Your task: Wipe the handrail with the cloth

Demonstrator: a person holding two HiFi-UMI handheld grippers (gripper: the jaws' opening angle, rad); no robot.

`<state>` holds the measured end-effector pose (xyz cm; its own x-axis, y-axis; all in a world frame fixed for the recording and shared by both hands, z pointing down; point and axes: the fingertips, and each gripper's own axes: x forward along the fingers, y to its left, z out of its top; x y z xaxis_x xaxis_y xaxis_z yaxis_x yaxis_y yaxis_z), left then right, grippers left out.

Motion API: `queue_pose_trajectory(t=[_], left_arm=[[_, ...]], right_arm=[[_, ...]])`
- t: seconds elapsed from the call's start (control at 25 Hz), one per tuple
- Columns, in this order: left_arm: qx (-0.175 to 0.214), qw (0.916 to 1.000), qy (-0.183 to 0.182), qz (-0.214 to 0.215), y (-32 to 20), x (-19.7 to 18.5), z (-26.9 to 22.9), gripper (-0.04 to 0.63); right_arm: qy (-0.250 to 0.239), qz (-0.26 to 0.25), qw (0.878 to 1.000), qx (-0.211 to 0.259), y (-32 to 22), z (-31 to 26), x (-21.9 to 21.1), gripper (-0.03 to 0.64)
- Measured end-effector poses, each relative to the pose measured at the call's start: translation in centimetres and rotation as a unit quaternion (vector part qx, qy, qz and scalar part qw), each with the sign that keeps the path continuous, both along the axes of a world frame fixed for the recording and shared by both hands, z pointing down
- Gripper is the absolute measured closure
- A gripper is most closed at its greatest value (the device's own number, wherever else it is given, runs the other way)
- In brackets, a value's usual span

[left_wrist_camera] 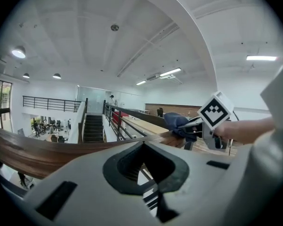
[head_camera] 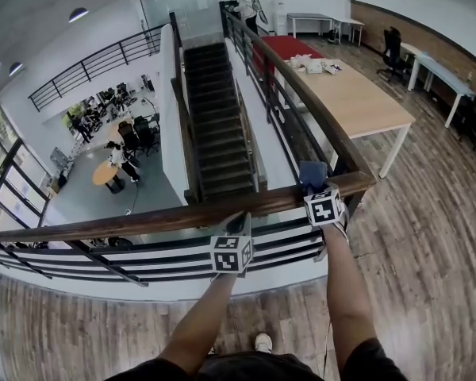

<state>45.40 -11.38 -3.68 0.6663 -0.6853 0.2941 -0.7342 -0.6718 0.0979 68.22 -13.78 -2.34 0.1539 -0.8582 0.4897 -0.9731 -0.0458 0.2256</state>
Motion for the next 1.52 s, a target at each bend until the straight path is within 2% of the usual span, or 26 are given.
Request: queue_pose_trajectory(t=[0.24,0.48,0.6,0.8,0.88,1.0,1.16,1.28,1.52], left_arm=[[0.022,0.9982,-0.006,0.056,1.1,5.2,-1.4,0.594],[0.035,0.9950,-0.012,0.093,2.1,8.2,-2.3,0.594],[0.029,0.9950,-0.009,0.095,2.6,7.9,-2.0,0.594],[0.021,0.9968,-0.011,0.076,2.0,4.4,-1.8,0.594],[0.019,0.9976,-0.005,0.066,1.6,2.2,-1.7,0.594],[0.014,0.9990,0.015,0.039,1.2,-2.7,-1.6,0.593],[0.028,0.9993,0.009,0.022,-0.3,-9.3,-2.3,0.594],[0.024,0.9997,0.005,-0.002,-1.2,-15.3,-0.8,0.594],[-0.005,0.9956,0.017,-0.092,-2.1,-31.0,2.4,0.594]], right_arm=[[0.018,0.032,0.999,0.001,1.0,-0.2,5.0,0.528],[0.030,0.093,0.995,-0.014,2.9,0.0,11.4,0.528],[0.032,0.119,0.992,-0.023,3.8,0.3,13.9,0.528],[0.051,0.121,0.991,-0.007,3.8,-0.4,13.7,0.528],[0.051,0.132,0.990,0.017,4.3,-0.7,13.1,0.528],[0.035,0.107,0.990,0.081,4.4,-1.9,7.5,0.528],[0.041,0.022,0.989,0.142,2.5,-5.0,-5.2,0.528],[0.047,-0.047,0.986,0.152,1.1,-4.3,-15.4,0.528],[0.012,-0.162,0.976,0.145,0.1,-2.0,-36.1,0.528]])
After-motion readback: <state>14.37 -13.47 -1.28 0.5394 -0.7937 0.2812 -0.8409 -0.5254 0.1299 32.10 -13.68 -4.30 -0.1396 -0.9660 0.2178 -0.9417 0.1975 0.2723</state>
